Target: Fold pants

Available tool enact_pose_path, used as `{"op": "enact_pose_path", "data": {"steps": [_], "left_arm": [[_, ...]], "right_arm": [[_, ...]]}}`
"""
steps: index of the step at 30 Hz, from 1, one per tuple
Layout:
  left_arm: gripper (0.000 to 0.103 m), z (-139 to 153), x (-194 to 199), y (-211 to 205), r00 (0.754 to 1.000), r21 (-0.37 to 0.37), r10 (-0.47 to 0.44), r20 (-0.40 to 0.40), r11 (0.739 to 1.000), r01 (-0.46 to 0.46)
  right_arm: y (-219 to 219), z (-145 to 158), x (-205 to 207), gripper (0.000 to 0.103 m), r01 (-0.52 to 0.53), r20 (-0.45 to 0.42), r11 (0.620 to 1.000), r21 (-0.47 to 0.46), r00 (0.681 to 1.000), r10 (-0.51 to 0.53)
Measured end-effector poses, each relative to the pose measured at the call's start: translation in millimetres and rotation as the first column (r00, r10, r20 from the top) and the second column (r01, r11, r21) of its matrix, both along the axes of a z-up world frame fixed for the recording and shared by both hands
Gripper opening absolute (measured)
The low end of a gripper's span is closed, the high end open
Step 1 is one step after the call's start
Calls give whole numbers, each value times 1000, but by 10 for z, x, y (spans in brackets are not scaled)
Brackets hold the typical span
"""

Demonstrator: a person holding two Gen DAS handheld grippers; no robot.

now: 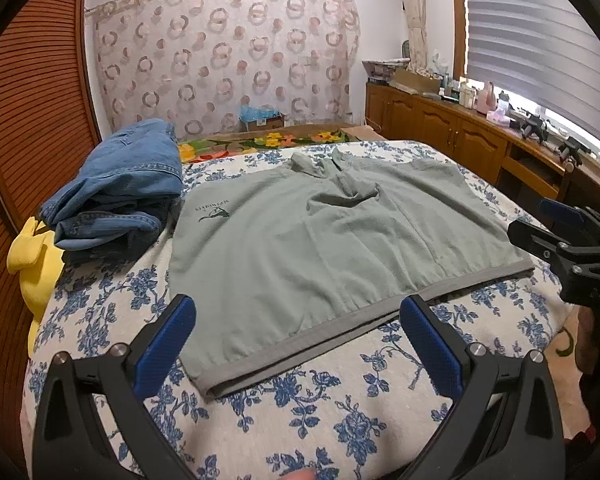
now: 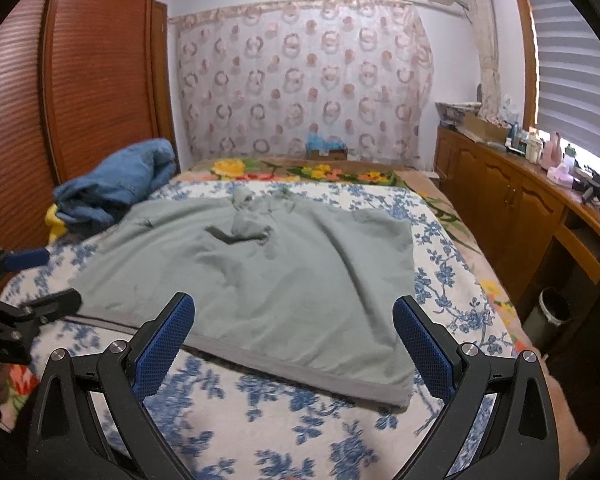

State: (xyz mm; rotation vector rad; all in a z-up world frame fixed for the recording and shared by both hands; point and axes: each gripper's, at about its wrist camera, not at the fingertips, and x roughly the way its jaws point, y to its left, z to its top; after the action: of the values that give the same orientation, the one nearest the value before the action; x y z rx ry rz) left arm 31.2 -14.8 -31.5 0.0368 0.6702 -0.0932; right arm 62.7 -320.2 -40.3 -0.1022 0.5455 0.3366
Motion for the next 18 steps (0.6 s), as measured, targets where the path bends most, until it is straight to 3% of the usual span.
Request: {"op": "enact_pose_path", "data": {"steps": [5,18], "left_arm": [[103,-90,125,6,999,16,-11,-49,1000,12],[103,-84,365,-2,996,31,-70,-58,997,72]], "right_arm": [[-109,-67,182,101,2,-34,1000,-9,999,-2],[-404,-44,661,98,13,-91,993,-117,996,-24]]}}
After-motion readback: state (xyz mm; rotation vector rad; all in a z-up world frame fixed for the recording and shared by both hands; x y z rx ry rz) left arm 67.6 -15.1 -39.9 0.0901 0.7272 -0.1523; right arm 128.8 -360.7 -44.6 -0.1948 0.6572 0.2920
